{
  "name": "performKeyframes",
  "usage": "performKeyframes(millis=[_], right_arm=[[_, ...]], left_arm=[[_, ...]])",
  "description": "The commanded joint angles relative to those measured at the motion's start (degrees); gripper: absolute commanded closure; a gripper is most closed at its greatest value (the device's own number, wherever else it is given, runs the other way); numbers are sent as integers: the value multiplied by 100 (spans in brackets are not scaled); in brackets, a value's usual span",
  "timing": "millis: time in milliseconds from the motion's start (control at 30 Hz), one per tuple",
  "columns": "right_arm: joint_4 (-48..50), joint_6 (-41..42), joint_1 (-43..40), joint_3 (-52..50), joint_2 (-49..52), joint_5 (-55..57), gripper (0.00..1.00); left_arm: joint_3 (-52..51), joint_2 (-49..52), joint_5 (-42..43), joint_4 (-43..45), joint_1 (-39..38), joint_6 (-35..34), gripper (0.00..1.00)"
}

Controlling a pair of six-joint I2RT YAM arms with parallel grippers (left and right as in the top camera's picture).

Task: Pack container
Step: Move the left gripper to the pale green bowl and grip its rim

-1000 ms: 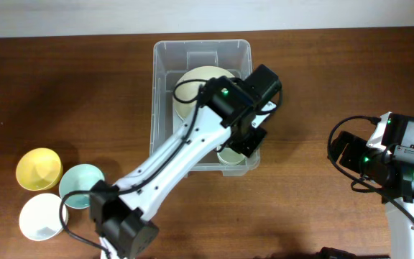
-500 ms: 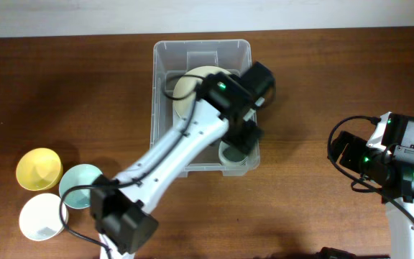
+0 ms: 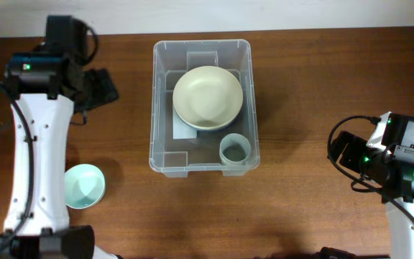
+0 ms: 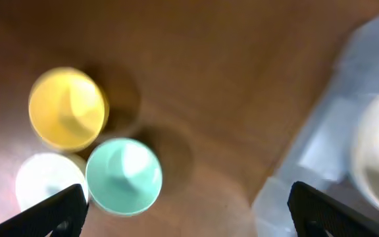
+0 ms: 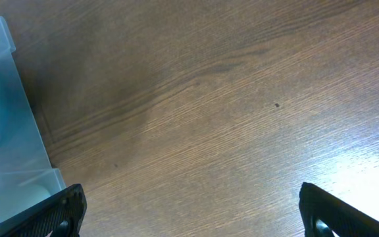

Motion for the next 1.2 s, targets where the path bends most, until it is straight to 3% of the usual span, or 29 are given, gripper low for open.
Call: performKeyframes(millis=[0, 267, 700, 733, 800, 833, 867, 1000, 1167], right_arm=[[11, -37, -48, -20, -17, 9, 1], [22, -37, -48, -20, -17, 9, 1], [20, -35, -48, -20, 334, 9, 1], [20, -37, -48, -20, 363, 9, 1], [20, -37, -48, -20, 369, 11, 1], [20, -37, -48, -20, 369, 15, 1], [20, -37, -48, -20, 369, 31, 1], [20, -37, -48, -20, 369, 31, 1], [17, -39, -48, -20, 369, 31, 1]], left_arm=[[-1056, 74, 404, 260, 317, -208, 1], [-3307, 74, 616, 1257, 420, -210, 1], [-4953, 76, 1130, 2472, 820, -33, 1], [-4970, 76, 1130, 2544, 835, -33, 4], [-4970, 76, 1134, 2667, 835, 79, 31], [-4970, 76, 1132, 2732, 835, 96, 63], [-4970, 76, 1132, 2767, 835, 94, 78], [-4970, 76, 1130, 2837, 835, 92, 98], [-4962, 74, 1132, 2924, 833, 94, 99]])
